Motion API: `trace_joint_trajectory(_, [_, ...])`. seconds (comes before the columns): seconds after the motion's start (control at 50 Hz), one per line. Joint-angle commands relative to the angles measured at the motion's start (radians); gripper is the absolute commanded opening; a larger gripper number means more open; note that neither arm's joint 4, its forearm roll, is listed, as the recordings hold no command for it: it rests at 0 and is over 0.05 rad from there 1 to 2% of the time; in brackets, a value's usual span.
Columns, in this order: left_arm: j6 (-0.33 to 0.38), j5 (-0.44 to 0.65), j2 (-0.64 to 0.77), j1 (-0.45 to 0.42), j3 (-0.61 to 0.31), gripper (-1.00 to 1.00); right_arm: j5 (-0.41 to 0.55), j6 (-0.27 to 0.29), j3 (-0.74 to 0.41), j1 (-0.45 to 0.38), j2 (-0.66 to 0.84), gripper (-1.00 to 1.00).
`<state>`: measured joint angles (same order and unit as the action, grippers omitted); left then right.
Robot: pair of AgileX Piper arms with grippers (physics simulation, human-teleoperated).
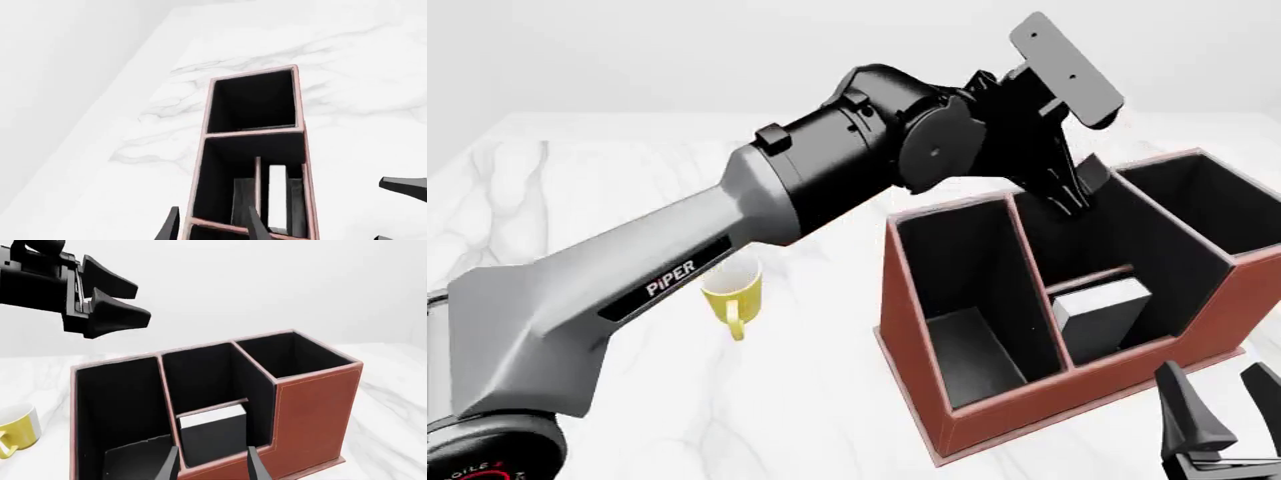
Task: Pick up the book and place it in the back compartment of the caddy.
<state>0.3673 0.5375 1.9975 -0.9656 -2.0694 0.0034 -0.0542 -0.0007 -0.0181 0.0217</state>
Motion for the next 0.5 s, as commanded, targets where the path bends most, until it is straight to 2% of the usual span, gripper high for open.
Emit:
trace_joint_trajectory(0.02, [0.012,-0.096,-0.196,0.065,0.221,1.0,0.01,0.002,0.0,-0.001,-0.01,1.0])
trace_joint_trajectory(0.08, [0.016,-0.15,-0.243,0.093,0.301,1.0,0.01,0.002,0.0,-0.003,-0.012,1.0])
trace_joint_trajectory(0.12, [0.026,-0.213,-0.293,0.115,0.395,1.0,0.01,0.002,0.0,-0.002,-0.011,1.0])
trace_joint_trajectory(0.14, [0.026,-0.214,-0.294,0.115,0.396,1.0,0.01,0.002,0.0,-0.002,-0.011,1.0])
trace_joint_trajectory(0.26, [0.02,-0.325,-0.388,0.168,0.548,1.0,0.004,0.003,0.0,-0.003,-0.006,1.0])
trace_joint_trajectory(0.4, [0.0,-0.372,-0.455,0.2,0.657,1.0,0.001,0.001,0.0,-0.002,-0.003,1.0])
trace_joint_trajectory(0.5, [-0.012,-0.423,-0.535,0.23,0.778,1.0,-0.001,0.001,0.0,-0.002,0.0,1.0])
